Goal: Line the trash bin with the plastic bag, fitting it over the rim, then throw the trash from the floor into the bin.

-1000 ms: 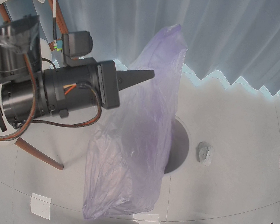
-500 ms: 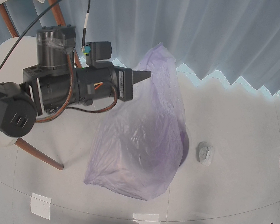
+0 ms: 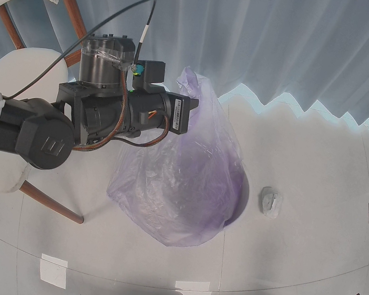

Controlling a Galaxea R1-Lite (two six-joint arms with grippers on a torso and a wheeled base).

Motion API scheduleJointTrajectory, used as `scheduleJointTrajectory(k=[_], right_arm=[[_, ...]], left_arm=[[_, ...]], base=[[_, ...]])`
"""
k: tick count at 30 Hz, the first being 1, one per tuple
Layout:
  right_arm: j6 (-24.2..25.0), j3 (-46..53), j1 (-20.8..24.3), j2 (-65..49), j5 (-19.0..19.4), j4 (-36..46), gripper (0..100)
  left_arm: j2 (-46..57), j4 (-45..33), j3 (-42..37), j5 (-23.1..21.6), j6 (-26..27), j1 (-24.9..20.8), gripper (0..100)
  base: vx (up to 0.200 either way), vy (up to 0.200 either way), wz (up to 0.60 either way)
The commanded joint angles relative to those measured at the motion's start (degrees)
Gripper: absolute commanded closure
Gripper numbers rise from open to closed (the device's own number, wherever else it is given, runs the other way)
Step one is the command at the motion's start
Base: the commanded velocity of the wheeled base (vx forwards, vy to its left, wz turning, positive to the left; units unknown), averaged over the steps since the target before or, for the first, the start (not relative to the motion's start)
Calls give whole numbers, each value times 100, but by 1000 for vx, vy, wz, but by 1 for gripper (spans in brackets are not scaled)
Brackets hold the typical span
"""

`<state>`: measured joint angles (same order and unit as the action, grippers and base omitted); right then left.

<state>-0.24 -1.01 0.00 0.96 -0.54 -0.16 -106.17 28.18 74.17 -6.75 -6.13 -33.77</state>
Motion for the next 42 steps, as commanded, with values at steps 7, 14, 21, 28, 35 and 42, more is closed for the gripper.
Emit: scheduleJointTrajectory(k=[7, 14, 21, 28, 35, 42], right_arm=[[-2, 101, 0, -96, 1, -2, 0], [-11, 101, 0, -96, 1, 7, 0], [68, -83, 0, -88, 10, -213, 0], [1369, -1033, 835, 1767, 326, -274, 0], [2310, -1024, 1925, 4026, 1143, 42, 0], [2274, -1164, 3076, 6003, 1477, -529, 0]], left_arm=[[123, 697, -667, 7, 33, -174, 100], [96, 864, -693, 95, 16, -649, 100], [167, 847, -667, 438, 7, -842, 100], [369, 864, -737, 500, 24, -851, 100], [413, 873, -799, 508, 42, -833, 100], [413, 882, -807, 508, 86, -851, 100]], base=[[200, 0, 0], [171, 0, 0], [0, 0, 0], [0, 0, 0], [0, 0, 0], [0, 0, 0]])
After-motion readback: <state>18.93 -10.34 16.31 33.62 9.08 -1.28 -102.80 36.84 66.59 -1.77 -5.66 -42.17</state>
